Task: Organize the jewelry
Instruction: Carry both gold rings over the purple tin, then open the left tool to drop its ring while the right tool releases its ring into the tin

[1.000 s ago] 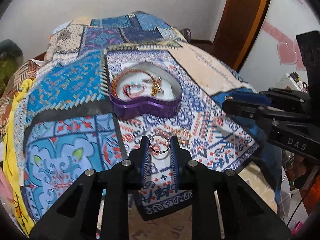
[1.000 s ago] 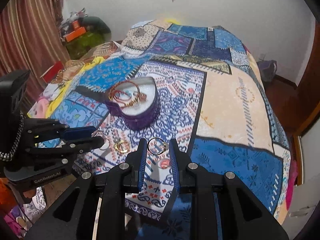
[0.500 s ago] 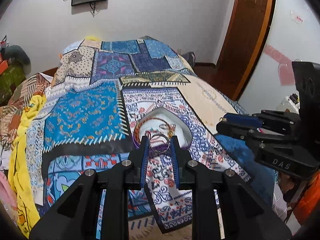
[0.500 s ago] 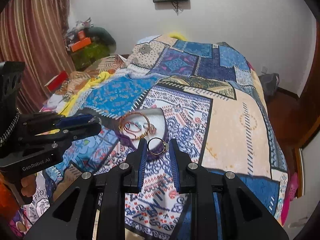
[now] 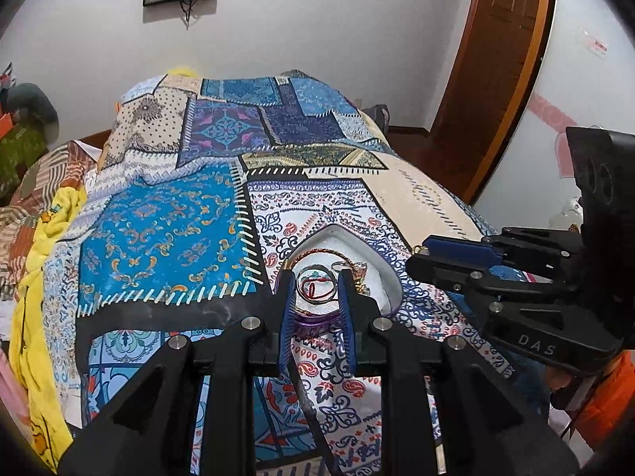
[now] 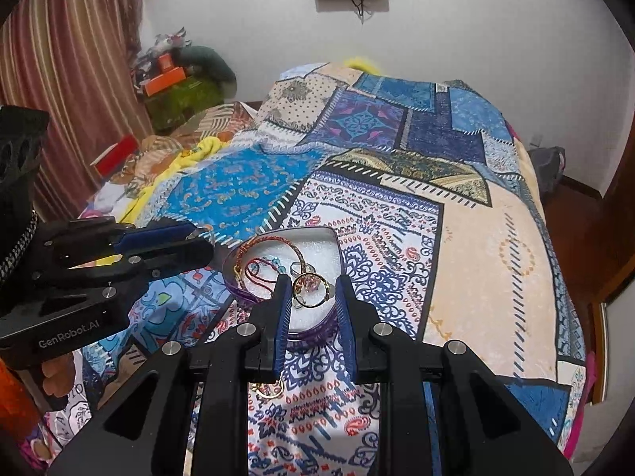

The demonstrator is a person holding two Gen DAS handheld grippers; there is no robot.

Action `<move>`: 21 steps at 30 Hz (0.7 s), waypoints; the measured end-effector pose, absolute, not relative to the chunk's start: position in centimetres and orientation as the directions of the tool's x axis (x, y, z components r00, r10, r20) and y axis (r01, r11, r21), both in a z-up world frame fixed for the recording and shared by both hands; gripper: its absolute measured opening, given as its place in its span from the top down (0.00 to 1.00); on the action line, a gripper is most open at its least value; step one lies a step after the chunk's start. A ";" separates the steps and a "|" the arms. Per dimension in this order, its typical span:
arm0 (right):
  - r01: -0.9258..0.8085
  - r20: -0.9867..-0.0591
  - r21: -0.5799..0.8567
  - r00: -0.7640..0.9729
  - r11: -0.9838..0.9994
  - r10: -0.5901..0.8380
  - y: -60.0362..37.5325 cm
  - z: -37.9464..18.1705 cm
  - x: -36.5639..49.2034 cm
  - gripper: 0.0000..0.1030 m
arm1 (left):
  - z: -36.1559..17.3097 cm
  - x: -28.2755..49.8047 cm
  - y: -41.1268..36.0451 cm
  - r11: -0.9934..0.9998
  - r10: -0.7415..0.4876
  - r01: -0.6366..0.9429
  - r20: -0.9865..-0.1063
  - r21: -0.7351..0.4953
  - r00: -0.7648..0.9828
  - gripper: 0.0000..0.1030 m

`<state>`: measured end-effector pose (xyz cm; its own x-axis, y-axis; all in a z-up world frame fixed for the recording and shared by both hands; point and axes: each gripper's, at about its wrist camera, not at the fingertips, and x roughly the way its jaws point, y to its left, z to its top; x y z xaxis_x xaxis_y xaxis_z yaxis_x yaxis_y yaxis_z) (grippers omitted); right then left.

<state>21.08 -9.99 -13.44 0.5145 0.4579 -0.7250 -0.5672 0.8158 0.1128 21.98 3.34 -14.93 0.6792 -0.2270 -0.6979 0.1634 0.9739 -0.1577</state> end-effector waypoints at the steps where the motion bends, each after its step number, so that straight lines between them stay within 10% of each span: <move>1: -0.568 -0.729 0.112 0.511 0.815 0.456 -9.9 -13.6 21.2 0.80 | -15.2 22.2 3.4 0.974 -0.227 0.163 -0.701 -0.159 0.676 0.80; 21: -0.604 -0.785 0.113 0.433 0.789 0.444 -8.1 -15.8 22.2 0.80 | -18.1 25.0 3.4 0.968 -0.251 0.167 -0.736 -0.186 0.629 0.80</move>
